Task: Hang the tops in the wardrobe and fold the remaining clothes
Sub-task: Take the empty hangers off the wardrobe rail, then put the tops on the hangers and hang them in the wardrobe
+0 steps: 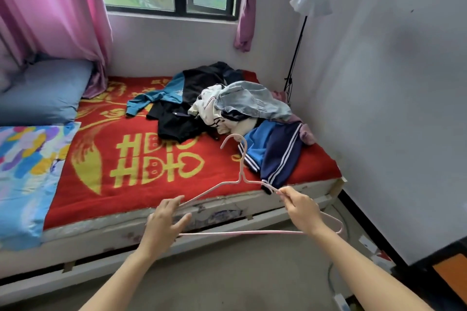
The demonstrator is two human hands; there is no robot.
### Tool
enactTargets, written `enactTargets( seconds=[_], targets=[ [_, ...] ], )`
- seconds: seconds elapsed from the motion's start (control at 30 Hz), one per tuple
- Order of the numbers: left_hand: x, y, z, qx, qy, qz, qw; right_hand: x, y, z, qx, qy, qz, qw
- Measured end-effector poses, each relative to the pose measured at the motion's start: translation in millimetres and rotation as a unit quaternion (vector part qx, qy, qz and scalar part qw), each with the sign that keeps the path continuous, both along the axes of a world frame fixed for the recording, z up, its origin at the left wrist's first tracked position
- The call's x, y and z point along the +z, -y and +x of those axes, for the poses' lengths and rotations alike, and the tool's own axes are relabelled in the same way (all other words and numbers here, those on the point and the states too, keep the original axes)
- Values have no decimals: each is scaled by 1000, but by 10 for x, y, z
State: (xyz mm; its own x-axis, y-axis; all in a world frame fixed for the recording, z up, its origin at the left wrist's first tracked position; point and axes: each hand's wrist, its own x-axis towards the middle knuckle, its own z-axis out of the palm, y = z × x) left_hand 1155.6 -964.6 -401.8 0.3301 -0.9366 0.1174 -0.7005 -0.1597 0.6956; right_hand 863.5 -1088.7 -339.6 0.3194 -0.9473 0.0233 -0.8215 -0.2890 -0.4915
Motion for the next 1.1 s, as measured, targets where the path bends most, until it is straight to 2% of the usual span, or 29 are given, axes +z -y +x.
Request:
enactTargets(
  seconds=[0.07,0.23,0.53,0.67,0.77,0.97,1.1],
  targets=[
    [-27,503,-66,54,-10,-23,998,-59,530,-7,6,10,13,1000],
    [-8,1094,-180,155,30,8,987,-140,1227,96,32,13,42,999],
    [-232,1606,258,255,37,70,964,-552,2156,866,122,4,116,986],
    [-404,1823,693,284,43,99,953,-724,2470,1353,157,-17,123,980],
    [-576,2131,1174,299,7,140,944,-919,2829,1846,171,-44,129,976],
    [-783,2753,1995,276,-13,205,939,-1181,3413,2619,161,-58,167,971],
    [-899,3160,2467,269,-26,216,938,-1367,3830,3064,132,-44,188,972]
  ],
)
